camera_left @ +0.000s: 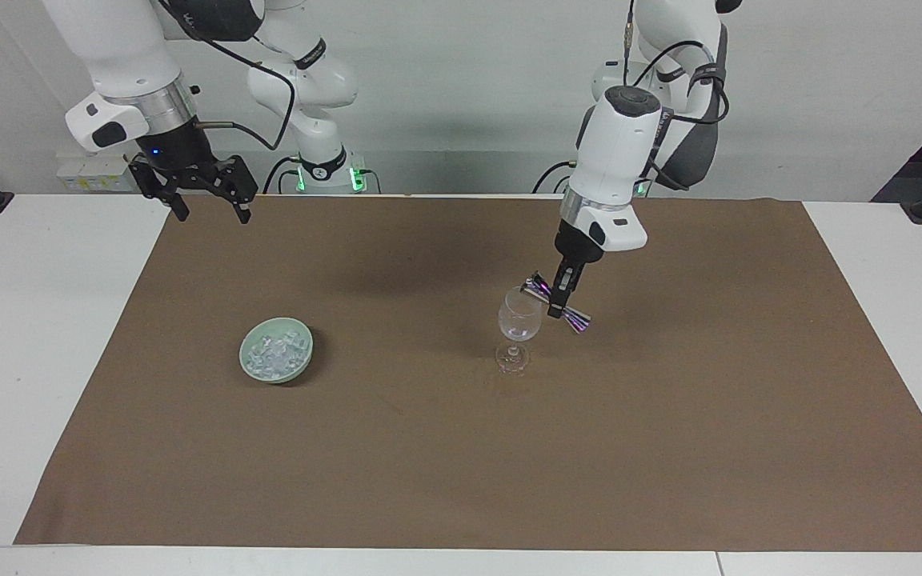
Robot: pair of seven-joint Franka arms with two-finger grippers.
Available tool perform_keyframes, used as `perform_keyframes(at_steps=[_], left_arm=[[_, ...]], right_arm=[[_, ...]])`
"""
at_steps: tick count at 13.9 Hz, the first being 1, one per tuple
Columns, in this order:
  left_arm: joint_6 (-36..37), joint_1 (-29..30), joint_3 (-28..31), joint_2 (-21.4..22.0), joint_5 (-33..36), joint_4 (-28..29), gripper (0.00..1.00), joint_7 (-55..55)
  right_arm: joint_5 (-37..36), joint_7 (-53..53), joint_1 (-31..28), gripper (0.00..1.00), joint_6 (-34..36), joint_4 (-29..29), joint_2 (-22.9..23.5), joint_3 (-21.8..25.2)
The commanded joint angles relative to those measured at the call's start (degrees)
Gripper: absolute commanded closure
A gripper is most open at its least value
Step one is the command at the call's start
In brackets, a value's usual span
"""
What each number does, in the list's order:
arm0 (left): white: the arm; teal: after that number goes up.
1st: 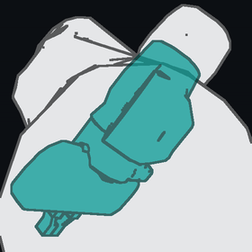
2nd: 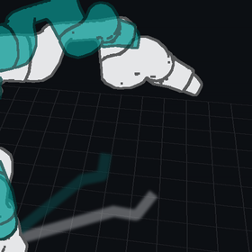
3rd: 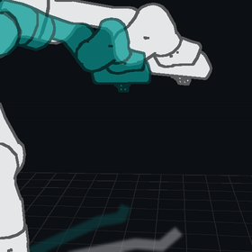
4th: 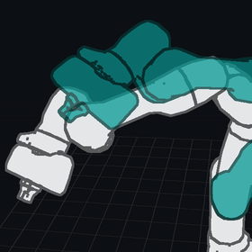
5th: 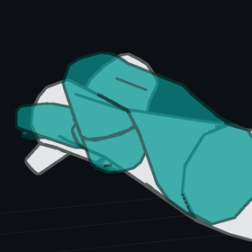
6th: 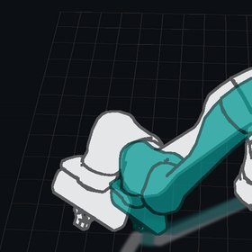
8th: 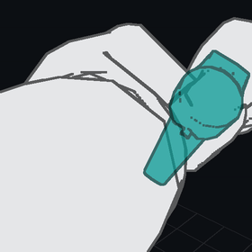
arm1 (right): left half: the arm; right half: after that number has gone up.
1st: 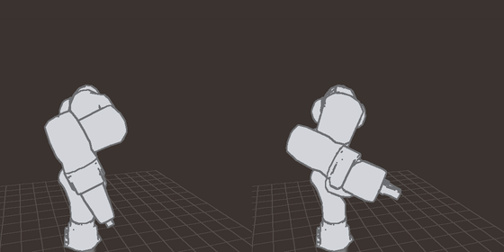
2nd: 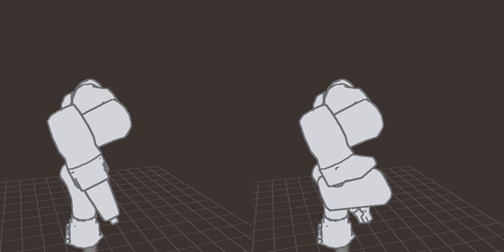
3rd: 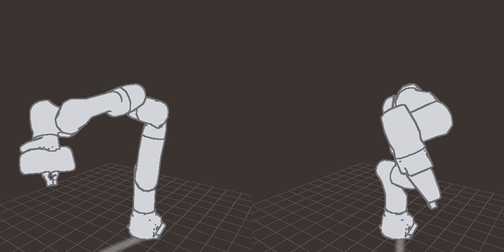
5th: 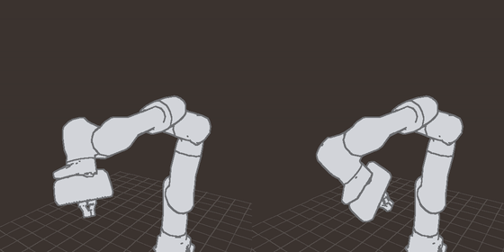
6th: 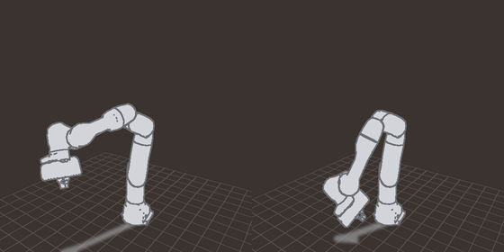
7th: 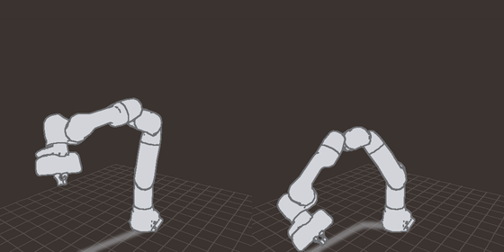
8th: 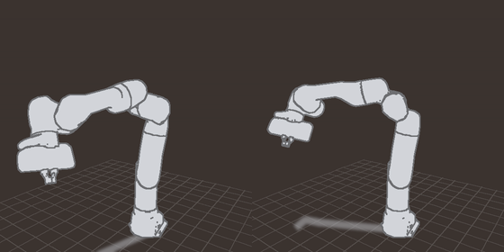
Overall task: Pour wine and add ice with both arms
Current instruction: 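Tilt the silver cup with the left gripper above the wine glass, then hold the silver cup tilted over the glass to pour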
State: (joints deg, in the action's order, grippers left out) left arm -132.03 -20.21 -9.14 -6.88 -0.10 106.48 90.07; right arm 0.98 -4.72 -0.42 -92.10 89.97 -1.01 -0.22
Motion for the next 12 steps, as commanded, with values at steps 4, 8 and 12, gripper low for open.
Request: perform_keyframes(at_steps=[4,8,12], left_arm=[[-2.53,-1.50,0.88,-0.51,3.79,-0.74,1.00,1.52],[-2.62,-1.50,0.88,-0.51,5.02,-0.57,1.00,1.52],[-2.62,-1.76,0.88,-0.42,5.02,-0.22,1.00,1.69]], right_arm=[[0.86,1.12,-0.81,0.00,0.34,0.73,-0.66,-0.40],[0.86,1.21,-0.81,0.00,0.34,0.73,-0.66,-0.40],[0.86,1.12,-0.81,0.00,0.34,0.73,-0.66,-0.40]])
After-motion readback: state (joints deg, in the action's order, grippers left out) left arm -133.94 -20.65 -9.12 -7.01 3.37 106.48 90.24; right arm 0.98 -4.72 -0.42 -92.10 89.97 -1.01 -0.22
